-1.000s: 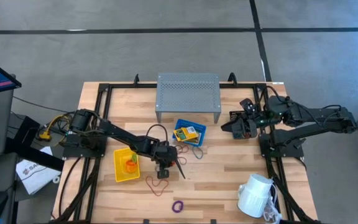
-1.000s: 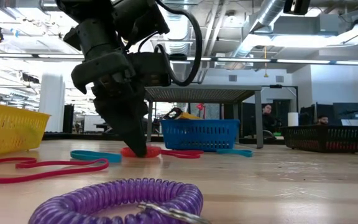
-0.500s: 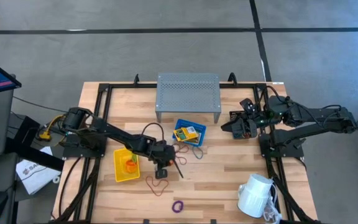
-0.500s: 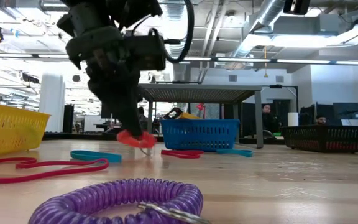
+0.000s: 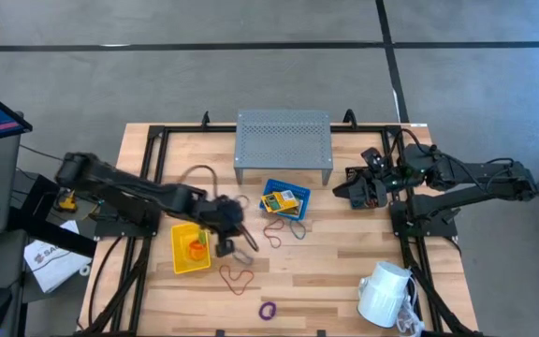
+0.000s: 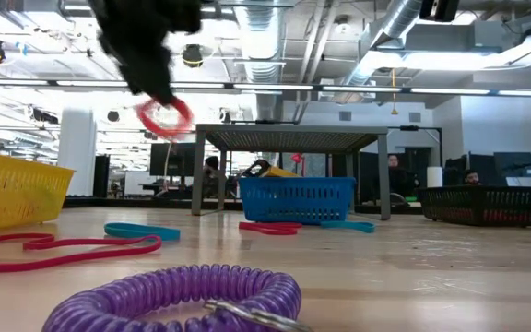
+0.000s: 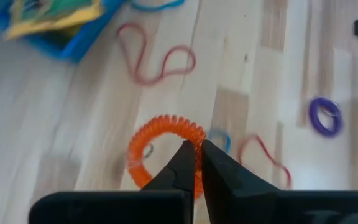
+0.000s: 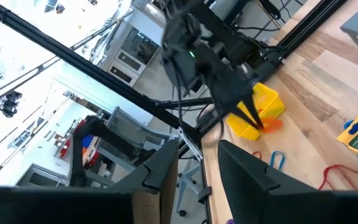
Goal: Pick & Place Office Desk Supplies
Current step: Put the orange spring keychain into the yellow bin
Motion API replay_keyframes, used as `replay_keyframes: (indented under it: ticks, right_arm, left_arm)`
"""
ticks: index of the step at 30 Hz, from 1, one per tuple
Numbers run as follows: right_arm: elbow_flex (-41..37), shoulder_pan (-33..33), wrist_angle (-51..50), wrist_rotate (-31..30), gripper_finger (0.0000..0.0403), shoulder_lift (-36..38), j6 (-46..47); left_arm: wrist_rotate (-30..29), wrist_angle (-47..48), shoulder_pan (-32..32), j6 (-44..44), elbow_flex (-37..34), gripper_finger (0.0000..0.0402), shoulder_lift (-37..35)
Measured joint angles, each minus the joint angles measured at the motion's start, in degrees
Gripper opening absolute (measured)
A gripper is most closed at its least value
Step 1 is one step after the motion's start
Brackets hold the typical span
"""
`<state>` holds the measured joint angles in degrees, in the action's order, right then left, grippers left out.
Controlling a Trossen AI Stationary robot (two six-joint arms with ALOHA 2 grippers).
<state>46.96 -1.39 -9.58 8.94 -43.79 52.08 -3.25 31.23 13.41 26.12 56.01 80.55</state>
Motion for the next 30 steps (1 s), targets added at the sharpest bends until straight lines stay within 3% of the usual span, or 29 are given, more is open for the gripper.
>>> replay_keyframes:
  ticks: [7, 14, 22, 30]
  right_arm:
    - [0.0, 1.8, 1.5, 0.0, 0.0111, 0.0, 0.0]
    - [0.0, 2.0, 5.3, -1.4, 0.0111, 0.0, 0.2]
    - [0.0, 2.0, 5.9, -2.8, 0.0111, 0.0, 1.2]
    - [0.0, 1.9, 5.8, -3.0, 0.0111, -0.1, 1.5]
  left_arm:
    - [0.1, 18.4, 4.6, 11.5, 0.0, 0.0002, -13.8]
    - [0.1, 29.9, 12.7, 25.2, -2.4, 0.0003, -18.6]
    - [-0.3, 17.1, 18.8, 39.4, -15.0, 0.0003, -18.7]
    - [-3.1, 4.6, 19.3, 43.8, -23.4, 0.0002, -18.6]
